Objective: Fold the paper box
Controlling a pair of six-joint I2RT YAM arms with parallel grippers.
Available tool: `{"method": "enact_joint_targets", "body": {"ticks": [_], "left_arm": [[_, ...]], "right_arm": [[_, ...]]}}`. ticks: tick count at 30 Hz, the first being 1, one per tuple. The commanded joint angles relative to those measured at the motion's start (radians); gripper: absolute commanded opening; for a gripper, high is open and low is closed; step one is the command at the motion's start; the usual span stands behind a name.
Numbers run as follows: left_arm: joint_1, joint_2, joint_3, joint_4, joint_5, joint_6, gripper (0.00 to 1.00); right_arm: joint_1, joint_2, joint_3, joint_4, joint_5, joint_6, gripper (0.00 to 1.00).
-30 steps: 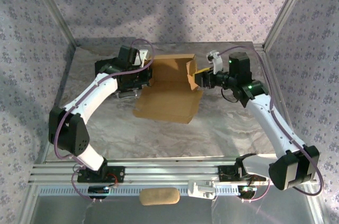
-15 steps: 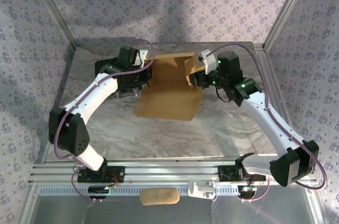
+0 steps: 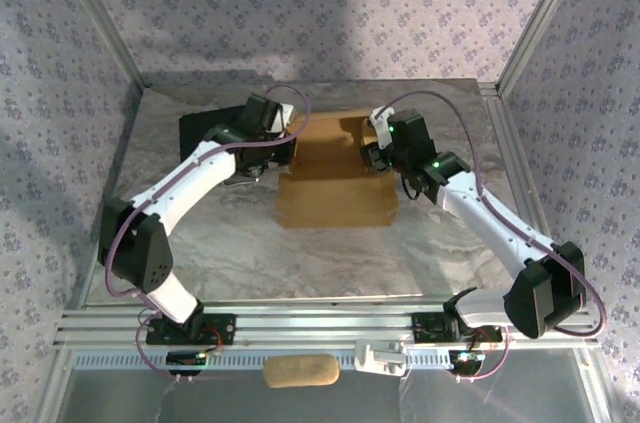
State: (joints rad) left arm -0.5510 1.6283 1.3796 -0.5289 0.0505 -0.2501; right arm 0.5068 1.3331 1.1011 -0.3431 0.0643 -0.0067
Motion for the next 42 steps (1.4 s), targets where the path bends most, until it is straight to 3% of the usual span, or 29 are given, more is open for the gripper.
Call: {"method": "enact_joint_targets", "body": {"ticks": [1, 11, 19, 24, 31, 37, 42], "left_arm": [[-0.063, 0.041, -0.015, 0.014, 0.028, 0.023, 0.0], [-0.091, 0.205, -0.002, -0.032, 0.001, -0.038, 0.0], [-0.138, 0.297, 0.041, -0.094, -0.144, -0.069, 0.0], [-0.165, 0.316, 0.067, -0.122, -0.227, -0.099, 0.0], [-0.171, 0.327, 0.076, -0.129, -0.245, -0.11, 0.0], [-0.173, 0.324, 0.079, -0.131, -0.251, -0.11, 0.0], [-0.173, 0.321, 0.079, -0.134, -0.253, -0.112, 0.0]], "right_arm": [[0.005, 0.005, -0.081, 0.072, -0.039, 0.033, 0.45], [-0.054, 0.075, -0.187, 0.106, -0.115, 0.112, 0.44], [-0.094, 0.142, -0.151, 0.083, -0.176, 0.105, 0.39], [-0.079, 0.181, -0.136, 0.065, -0.103, 0.112, 0.39], [-0.064, 0.214, -0.134, 0.055, -0.006, 0.146, 0.35], [-0.038, 0.238, -0.133, 0.065, 0.048, 0.185, 0.26], [-0.001, 0.253, -0.136, 0.066, 0.117, 0.219, 0.05]]}}
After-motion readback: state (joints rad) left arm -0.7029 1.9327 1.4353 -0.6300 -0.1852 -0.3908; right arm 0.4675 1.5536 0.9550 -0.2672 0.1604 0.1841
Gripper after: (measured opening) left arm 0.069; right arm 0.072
